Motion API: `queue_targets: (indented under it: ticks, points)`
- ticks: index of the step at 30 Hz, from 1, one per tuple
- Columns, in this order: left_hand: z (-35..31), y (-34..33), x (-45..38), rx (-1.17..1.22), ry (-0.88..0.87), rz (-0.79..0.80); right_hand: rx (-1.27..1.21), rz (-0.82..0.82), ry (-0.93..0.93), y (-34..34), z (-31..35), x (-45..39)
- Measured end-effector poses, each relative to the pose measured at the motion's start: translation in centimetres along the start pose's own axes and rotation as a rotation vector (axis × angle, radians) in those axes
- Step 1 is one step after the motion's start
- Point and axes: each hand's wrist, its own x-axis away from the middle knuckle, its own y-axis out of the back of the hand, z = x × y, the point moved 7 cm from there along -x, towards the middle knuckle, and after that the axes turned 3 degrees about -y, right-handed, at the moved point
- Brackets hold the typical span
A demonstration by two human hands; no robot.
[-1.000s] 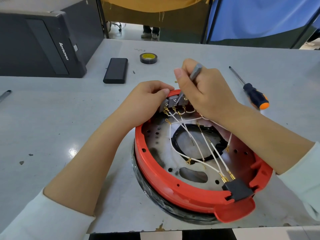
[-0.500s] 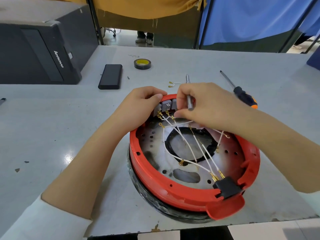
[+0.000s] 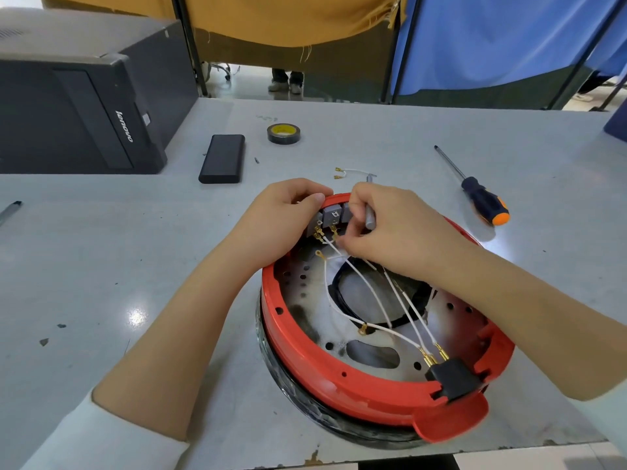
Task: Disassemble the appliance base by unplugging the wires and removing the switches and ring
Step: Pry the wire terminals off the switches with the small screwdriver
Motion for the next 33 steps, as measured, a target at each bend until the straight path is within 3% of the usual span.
queue_targets:
  ticks: [5, 8, 12, 16, 25, 29, 33]
  points:
    - [-1.6, 1.2, 0.5, -0.017, -0.175, -0.154, -0.507, -0.327, 0.135, 3.6, 0.6, 0.5]
    - [-3.2, 1.4, 1.2, 0.039, -0.319, -0.164, -0.489, -0.361, 0.112, 3.4, 0.4, 0.3]
    - [-3.8, 1.1, 1.5, 0.033, -0.403, -0.120, -0.261, -0.349, 0.162, 2.9, 1.0, 0.6]
    - [-3.6, 1.0, 1.4, 0.049, -0.391, -0.115, -0.189, -0.363, 0.204, 3.1, 1.5, 1.0]
    - [-3.3, 2.0, 1.5, 0.098, -0.350, -0.269, -0.223, -0.383, 0.106, 3.4, 0.2, 1.0]
    - [-2.4, 1.5, 1.1, 0.097, -0.248, -0.210, -0.172, -0.396, 0.072, 5.2, -0.5, 0.0]
    - [-0.9, 1.0, 0.6, 0.014, -0.107, -0.145, -0.241, -0.262, -0.068, 6.5, -4.3, -4.2]
